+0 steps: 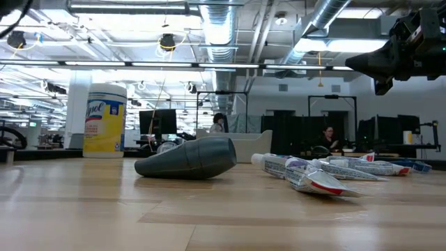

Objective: Pick & Place Travel size toiletries
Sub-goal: Put the black deodorant into the black bin

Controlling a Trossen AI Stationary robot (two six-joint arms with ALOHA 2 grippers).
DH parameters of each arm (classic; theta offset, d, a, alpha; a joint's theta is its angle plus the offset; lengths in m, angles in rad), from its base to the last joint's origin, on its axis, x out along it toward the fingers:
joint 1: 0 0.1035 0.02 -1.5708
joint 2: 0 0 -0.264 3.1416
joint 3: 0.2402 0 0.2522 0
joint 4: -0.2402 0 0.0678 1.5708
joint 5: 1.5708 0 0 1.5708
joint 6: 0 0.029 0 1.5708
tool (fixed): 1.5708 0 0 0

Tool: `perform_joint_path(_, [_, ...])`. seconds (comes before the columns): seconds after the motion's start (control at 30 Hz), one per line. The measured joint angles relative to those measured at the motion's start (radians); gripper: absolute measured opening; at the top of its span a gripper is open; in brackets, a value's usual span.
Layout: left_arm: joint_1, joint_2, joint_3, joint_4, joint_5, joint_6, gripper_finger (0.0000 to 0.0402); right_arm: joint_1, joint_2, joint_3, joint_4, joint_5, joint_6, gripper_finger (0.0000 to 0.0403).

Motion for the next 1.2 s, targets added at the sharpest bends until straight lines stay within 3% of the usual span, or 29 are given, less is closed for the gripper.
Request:
perform_joint_path(0.23, [-0.106,0.2,0.0,0.004,-0.006,-0.066,0.0193,0.0,0.0,0.0,0.0,0.0,-0.003,0.0])
perform_joint_path(0.57, [-0.145,0.412,0.0,0.02,-0.024,-0.079,0.0193,0.0,0.0,0.0,0.0,0.0,-0.003,0.0])
perform_joint_path(0.87, [-0.146,0.47,0.003,0.01,-0.145,-0.08,0.0193,0.0,0.0,0.0,0.001,0.0,-0.004,0.0])
perform_joint_path(1.2, [-0.149,0.471,0.002,0.012,-0.153,-0.077,0.0204,0.0,0.0,0.0,0.001,0.0,-0.004,0.0])
